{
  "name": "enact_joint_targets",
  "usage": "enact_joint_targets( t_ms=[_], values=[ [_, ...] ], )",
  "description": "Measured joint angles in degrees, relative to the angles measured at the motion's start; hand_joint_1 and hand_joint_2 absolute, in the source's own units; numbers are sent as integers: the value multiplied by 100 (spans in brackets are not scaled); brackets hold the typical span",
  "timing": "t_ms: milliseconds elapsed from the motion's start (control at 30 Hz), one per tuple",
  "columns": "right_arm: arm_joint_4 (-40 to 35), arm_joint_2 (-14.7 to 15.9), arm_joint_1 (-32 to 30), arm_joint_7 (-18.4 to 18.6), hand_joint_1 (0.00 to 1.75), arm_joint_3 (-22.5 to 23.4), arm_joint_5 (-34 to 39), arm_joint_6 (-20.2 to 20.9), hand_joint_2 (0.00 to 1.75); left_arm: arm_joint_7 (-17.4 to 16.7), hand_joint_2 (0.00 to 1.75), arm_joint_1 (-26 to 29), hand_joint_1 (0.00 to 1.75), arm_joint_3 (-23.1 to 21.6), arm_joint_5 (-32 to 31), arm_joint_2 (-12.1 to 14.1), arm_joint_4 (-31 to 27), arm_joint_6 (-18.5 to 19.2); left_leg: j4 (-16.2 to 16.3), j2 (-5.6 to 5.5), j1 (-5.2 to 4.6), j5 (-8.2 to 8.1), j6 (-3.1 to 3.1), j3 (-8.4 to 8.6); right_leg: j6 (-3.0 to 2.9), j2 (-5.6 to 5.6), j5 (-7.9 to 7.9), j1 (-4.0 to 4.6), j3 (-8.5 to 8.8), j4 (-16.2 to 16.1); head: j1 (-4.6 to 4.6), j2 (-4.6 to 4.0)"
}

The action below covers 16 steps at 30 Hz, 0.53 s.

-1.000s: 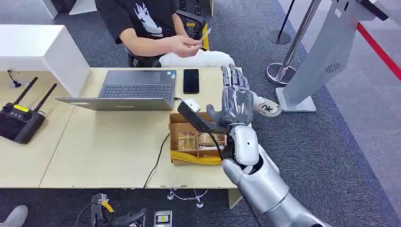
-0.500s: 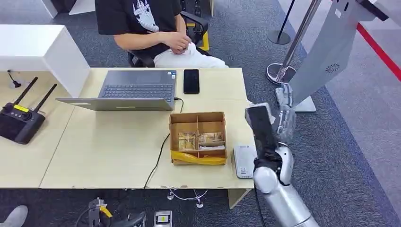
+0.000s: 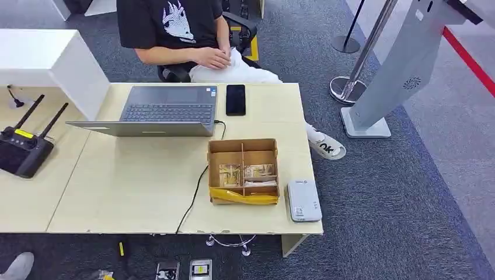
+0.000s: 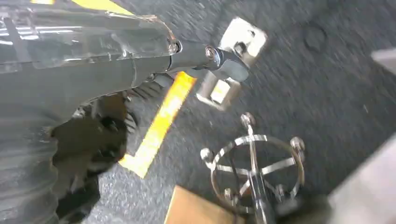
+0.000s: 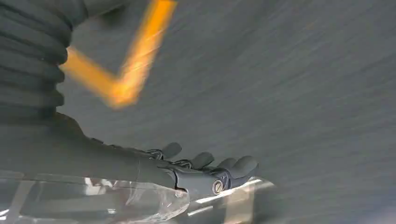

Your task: Pass the card to the sensor for recognition and then transmit it.

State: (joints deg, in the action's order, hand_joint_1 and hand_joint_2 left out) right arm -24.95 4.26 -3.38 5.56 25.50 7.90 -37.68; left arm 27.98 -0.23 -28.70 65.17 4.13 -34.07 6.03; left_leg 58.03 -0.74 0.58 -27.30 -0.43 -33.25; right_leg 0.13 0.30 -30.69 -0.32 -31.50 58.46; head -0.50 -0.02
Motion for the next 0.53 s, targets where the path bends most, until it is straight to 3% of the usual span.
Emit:
enact_joint_targets(
  t_ms=[33, 100, 133, 167, 200, 267, 300, 367, 400, 433, 533],
  values=[
    [225, -81, -38, 364, 175, 122, -379, 2, 175, 0, 175, 74, 175, 28, 100, 43, -50, 15, -5, 25, 1, -7, -7, -10, -1, 29, 0, 4, 5, 12, -2, 0],
    [412, -436, 135, 1257, 175, 636, -1882, 4, 175, 0, 175, 172, 175, 74, 311, 100, -173, 142, -5, 62, 4, -13, -14, 7, -4, 66, 1, 5, -4, 14, -2, 0],
    [357, -734, 305, 1370, 175, 1139, -3156, 7, 175, 0, 175, 190, 175, 103, 440, 144, -247, 230, -5, 72, 13, -11, -18, 26, -11, 77, 3, 14, -9, 14, 0, 0],
    [355, -919, 449, 1197, 175, 1582, -4272, 45, 175, 6, 175, 192, 175, 131, 583, 187, -304, 338, -5, 73, 19, -9, -20, 34, -13, 74, 1, 17, -3, 11, 9, 0],
    [441, -1083, 570, 763, 175, 2022, -5379, 198, 175, 80, 175, 199, 175, 168, 758, 216, -350, 478, -5, 67, 18, -7, -19, 46, -17, 65, -4, 15, 7, 10, -2, 0],
    [729, -1108, 668, -655, 175, 2552, -6852, 885, 175, 339, 175, 251, 175, 240, 1098, 258, -391, 529, -5, 34, 21, -5, -17, 52, -21, 30, -12, 21, 35, 11, -15, 0],
    [860, -1091, 726, -1444, 175, 2700, -7233, 1352, 175, 451, 175, 300, 175, 306, 1255, 299, -387, 496, -5, 36, 25, -4, -19, 52, -23, 32, -11, 25, 39, 11, -7, 0],
    [958, -1080, 806, -2313, 175, 2908, -7332, 1845, 175, 509, 175, 350, 175, 435, 1520, 387, -339, 417, -5, 42, 23, -4, -20, 56, -25, 38, -6, 23, 36, 12, 4, 0],
    [1009, -1082, 828, -2573, 154, 3008, -7440, 1900, 175, 459, 175, 328, 30, 514, 1677, 417, -256, 374, -4, 40, 23, -4, -20, 56, -25, 36, -6, 23, 38, 12, -4, 0],
    [1095, -1086, 862, -2785, 0, 3086, -7613, 1913, 175, 285, 175, 275, 0, 614, 1881, 428, -110, 246, -4, 33, 23, -3, -19, 55, -25, 30, -7, 23, 40, 11, -4, 0],
    [1332, -1141, 979, -2615, 0, 3185, -7946, 1919, 175, -438, 175, 37, 0, 903, 2330, 380, 466, -515, -4, 27, 23, -3, -20, 56, -26, 23, -7, 23, 42, 12, -2, 0]
  ],
)
